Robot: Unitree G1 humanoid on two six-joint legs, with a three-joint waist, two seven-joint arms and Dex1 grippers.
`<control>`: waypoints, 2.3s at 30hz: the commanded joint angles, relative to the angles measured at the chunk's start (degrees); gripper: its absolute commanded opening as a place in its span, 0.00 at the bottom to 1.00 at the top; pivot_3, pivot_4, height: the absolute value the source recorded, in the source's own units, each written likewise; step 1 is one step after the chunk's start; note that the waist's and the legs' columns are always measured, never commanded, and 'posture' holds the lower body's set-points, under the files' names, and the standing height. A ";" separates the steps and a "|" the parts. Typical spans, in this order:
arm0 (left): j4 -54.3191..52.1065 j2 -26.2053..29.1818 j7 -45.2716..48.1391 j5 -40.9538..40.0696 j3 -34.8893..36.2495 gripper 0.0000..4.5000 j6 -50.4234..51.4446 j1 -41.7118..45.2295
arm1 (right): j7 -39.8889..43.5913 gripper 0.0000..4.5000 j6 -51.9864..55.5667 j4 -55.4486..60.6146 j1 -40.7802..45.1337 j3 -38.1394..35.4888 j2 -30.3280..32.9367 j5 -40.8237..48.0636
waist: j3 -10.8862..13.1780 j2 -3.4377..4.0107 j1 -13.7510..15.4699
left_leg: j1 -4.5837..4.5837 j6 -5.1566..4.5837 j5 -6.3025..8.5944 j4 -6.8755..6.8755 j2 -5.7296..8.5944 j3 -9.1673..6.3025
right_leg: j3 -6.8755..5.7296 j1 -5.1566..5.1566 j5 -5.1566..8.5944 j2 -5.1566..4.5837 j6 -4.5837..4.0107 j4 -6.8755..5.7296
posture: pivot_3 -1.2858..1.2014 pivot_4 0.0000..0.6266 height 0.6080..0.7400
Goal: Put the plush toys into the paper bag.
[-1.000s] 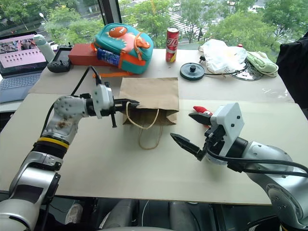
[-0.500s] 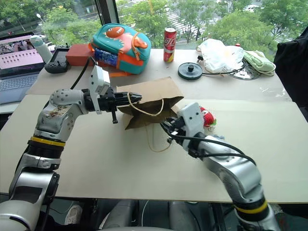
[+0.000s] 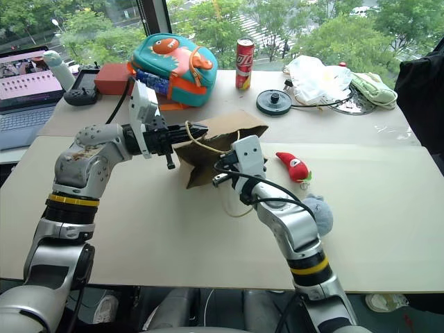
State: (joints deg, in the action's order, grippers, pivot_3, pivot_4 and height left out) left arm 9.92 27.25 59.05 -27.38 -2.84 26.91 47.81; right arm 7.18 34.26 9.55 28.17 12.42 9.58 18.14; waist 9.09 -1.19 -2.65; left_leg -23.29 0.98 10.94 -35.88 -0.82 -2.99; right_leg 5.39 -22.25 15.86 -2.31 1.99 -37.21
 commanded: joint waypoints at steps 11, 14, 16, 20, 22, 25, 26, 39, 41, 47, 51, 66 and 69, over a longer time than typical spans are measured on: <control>-1.13 -0.89 -1.91 -2.74 3.80 0.00 4.43 3.15 | 3.72 0.01 -1.47 -7.43 -2.49 0.54 -3.81 -5.31 | 0.00 0.00 -0.01 | -0.01 0.00 0.00 0.04 0.00 -0.03 | 0.00 -0.02 -0.01 -0.02 -0.02 0.00 | 0.52 0.24 0.99; -1.50 -0.81 -2.21 -2.87 4.06 0.00 4.69 2.78 | 3.99 0.01 1.45 -6.00 -3.97 1.57 -3.18 -6.41 | 0.00 0.00 -0.02 | -0.02 0.00 0.00 0.04 0.01 -0.02 | 0.00 -0.02 -0.01 -0.02 -0.02 0.00 | 0.52 0.24 0.99; -1.85 -0.96 -2.41 -3.12 4.29 0.00 4.95 2.63 | 4.51 0.01 3.72 -5.23 -4.69 2.08 -2.80 -6.82 | 0.00 0.00 -0.03 | -0.02 0.00 0.00 0.04 0.00 -0.02 | 0.00 -0.03 -0.01 -0.03 -0.02 0.01 | 0.52 0.24 0.99; -2.15 -1.19 -2.49 -3.27 4.49 0.00 5.16 2.46 | 4.51 0.01 6.31 -4.08 -5.01 1.84 -2.91 -7.23 | 0.00 0.00 -0.02 | 0.00 0.00 0.00 0.03 0.00 -0.02 | -0.01 -0.02 -0.01 -0.02 -0.02 -0.01 | 0.52 0.24 0.99; -2.31 -1.29 -2.43 -3.28 4.46 0.00 5.11 2.23 | 4.33 0.01 6.75 -3.68 -4.79 1.37 -3.04 -7.38 | 0.00 0.00 -0.02 | 0.00 0.00 0.00 0.03 0.01 -0.02 | -0.01 -0.02 -0.01 -0.02 -0.02 0.00 | 0.52 0.24 0.99; -2.43 -1.30 -2.11 -2.96 4.28 0.00 4.83 1.71 | 3.96 0.01 6.95 -1.56 -4.30 0.20 -2.90 -7.39 | 0.00 0.00 -0.02 | -0.01 0.00 0.00 0.03 0.01 -0.02 | 0.00 -0.02 -0.01 -0.02 -0.02 0.00 | 0.52 0.24 0.99; -2.48 -1.29 -2.02 -2.89 4.25 0.00 4.83 1.49 | 3.89 0.01 7.06 0.31 -4.11 -0.72 -2.80 -6.95 | 0.00 0.00 -0.02 | 0.00 0.00 0.00 0.03 0.01 -0.02 | 0.00 -0.02 -0.01 -0.02 -0.02 0.00 | 0.52 0.24 0.99; -4.61 -1.30 -2.80 -3.72 5.15 0.00 6.63 -0.09 | 8.50 0.01 23.48 29.78 -10.11 -20.39 5.65 10.48 | 0.00 0.00 0.21 | -0.09 0.00 0.00 0.03 0.05 -0.05 | -0.02 -0.02 -0.01 -0.08 -0.01 0.06 | 0.52 0.24 0.99; -5.35 -1.13 -2.69 -3.69 5.26 0.00 6.77 -0.97 | 7.94 0.01 25.69 29.47 -9.24 -23.92 8.47 11.03 | 0.00 0.00 0.07 | -0.04 0.00 0.00 0.02 0.05 -0.03 | -0.01 0.01 -0.01 -0.08 -0.01 0.05 | 0.52 0.24 0.99; -6.99 -1.06 -3.09 -3.88 5.69 0.00 7.40 -2.74 | 7.16 0.33 25.87 12.50 -0.96 -28.96 19.80 6.29 | 0.00 0.01 0.09 | 0.04 0.03 -0.02 0.02 0.05 0.06 | 0.05 0.02 -0.01 -0.07 -0.02 0.05 | 0.52 0.24 0.99; -6.79 -1.19 -3.22 -3.90 5.85 0.00 7.22 -2.89 | 10.55 0.63 20.41 0.04 0.84 -22.91 23.03 1.92 | 0.00 0.01 0.04 | -0.02 0.01 -0.01 0.09 0.04 0.06 | 0.05 0.00 -0.01 -0.05 -0.01 0.11 | 0.52 0.24 0.99; -7.34 -0.87 -3.76 -4.32 5.57 0.00 6.86 -3.08 | 11.25 0.83 15.21 -8.43 -0.32 -18.68 21.10 -3.33 | 0.01 0.01 0.04 | -0.06 0.00 0.00 0.06 0.07 0.09 | 0.08 -0.02 -0.01 -0.11 -0.01 0.11 | 0.52 0.24 0.99; -6.83 -0.70 -2.80 -3.69 4.81 0.00 6.00 -2.62 | 10.78 0.60 15.11 -5.48 -1.63 -20.04 20.59 -2.88 | 0.01 0.01 0.11 | -0.07 0.00 0.00 0.06 0.08 0.08 | 0.07 -0.02 -0.01 -0.11 -0.01 0.11 | 0.52 0.24 0.99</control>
State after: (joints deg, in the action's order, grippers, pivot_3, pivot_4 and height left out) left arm 4.76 25.71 55.36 -30.87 1.67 33.93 44.35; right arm 18.40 50.68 0.15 26.76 -5.31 30.04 14.76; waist 9.09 -1.18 -2.54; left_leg -23.37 0.98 10.95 -35.83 -0.74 -2.91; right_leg 5.46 -22.27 15.86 -2.42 1.98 -37.10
